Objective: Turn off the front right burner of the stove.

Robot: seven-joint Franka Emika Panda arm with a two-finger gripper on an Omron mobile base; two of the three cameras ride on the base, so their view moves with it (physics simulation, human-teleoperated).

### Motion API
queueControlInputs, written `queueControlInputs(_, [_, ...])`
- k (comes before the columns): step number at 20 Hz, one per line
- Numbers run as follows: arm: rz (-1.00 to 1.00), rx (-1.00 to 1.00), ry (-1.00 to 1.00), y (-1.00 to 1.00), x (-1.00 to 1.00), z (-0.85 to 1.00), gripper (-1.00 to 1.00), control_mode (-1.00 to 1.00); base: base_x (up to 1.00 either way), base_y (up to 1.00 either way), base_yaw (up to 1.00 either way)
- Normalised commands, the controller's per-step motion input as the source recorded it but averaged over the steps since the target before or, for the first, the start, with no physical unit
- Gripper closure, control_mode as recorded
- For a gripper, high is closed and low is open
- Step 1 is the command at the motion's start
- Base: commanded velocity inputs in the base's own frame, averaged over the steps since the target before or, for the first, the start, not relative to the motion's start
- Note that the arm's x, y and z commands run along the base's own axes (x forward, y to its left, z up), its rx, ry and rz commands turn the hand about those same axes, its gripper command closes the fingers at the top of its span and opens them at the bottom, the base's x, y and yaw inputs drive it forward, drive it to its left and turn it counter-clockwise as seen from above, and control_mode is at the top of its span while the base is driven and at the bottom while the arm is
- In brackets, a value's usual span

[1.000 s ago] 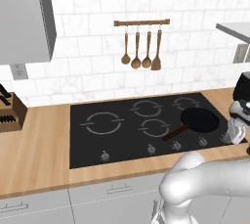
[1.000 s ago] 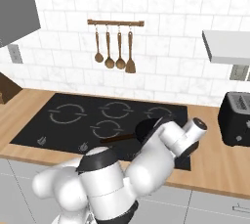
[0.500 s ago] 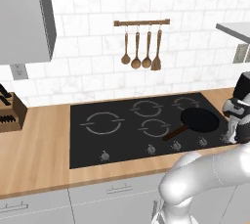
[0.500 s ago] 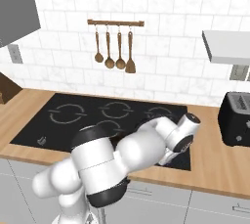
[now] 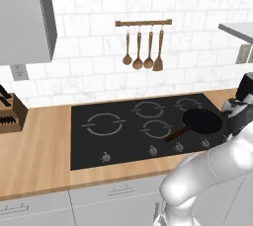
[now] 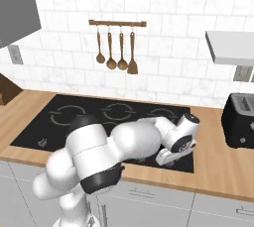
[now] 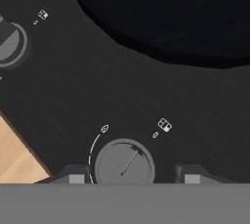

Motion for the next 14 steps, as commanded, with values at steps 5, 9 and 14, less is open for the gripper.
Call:
queueControlInputs(5, [-1.0, 0.0, 0.26, 0.04, 0.0, -0.02, 1.0, -1.0, 0.0, 0.0, 0.0])
queueControlInputs(9, [-1.0, 0.0, 0.24, 0.03, 0.0, -0.02, 1.0, -1.0, 0.0, 0.0, 0.0])
queueControlInputs(14, [-1.0, 0.0, 0.21, 0.02, 0.0, -0.02, 1.0, -1.0, 0.0, 0.0, 0.0])
